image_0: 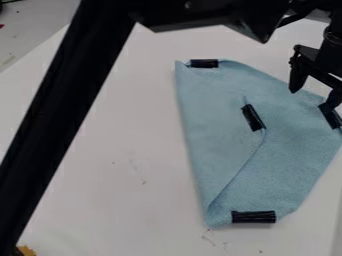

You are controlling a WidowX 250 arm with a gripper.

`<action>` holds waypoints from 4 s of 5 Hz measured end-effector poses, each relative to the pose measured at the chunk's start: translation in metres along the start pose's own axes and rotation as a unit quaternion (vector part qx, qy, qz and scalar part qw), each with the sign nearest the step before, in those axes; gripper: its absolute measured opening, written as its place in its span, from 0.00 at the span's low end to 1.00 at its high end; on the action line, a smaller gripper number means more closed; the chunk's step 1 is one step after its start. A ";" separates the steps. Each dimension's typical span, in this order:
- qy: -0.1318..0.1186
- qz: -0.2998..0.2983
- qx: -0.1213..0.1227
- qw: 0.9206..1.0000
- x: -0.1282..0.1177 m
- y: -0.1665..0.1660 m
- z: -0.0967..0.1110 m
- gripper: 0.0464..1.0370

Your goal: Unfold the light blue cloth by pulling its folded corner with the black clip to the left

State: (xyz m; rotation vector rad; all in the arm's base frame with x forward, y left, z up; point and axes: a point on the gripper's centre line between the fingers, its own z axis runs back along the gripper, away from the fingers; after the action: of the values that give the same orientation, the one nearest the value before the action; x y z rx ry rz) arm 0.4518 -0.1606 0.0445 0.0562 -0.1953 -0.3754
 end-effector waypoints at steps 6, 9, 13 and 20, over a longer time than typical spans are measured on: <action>-0.021 0.079 0.044 0.996 -0.046 0.046 0.008 0.96; -0.007 0.057 0.069 0.996 -0.039 0.034 0.034 0.96; -0.007 0.101 -0.013 0.995 -0.057 0.059 -0.010 0.92; 0.031 0.093 -0.021 0.995 -0.068 0.056 -0.024 0.08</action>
State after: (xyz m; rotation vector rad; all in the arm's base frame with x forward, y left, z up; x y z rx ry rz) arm 0.4152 -0.0829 0.0136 0.0083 -0.1309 -0.1923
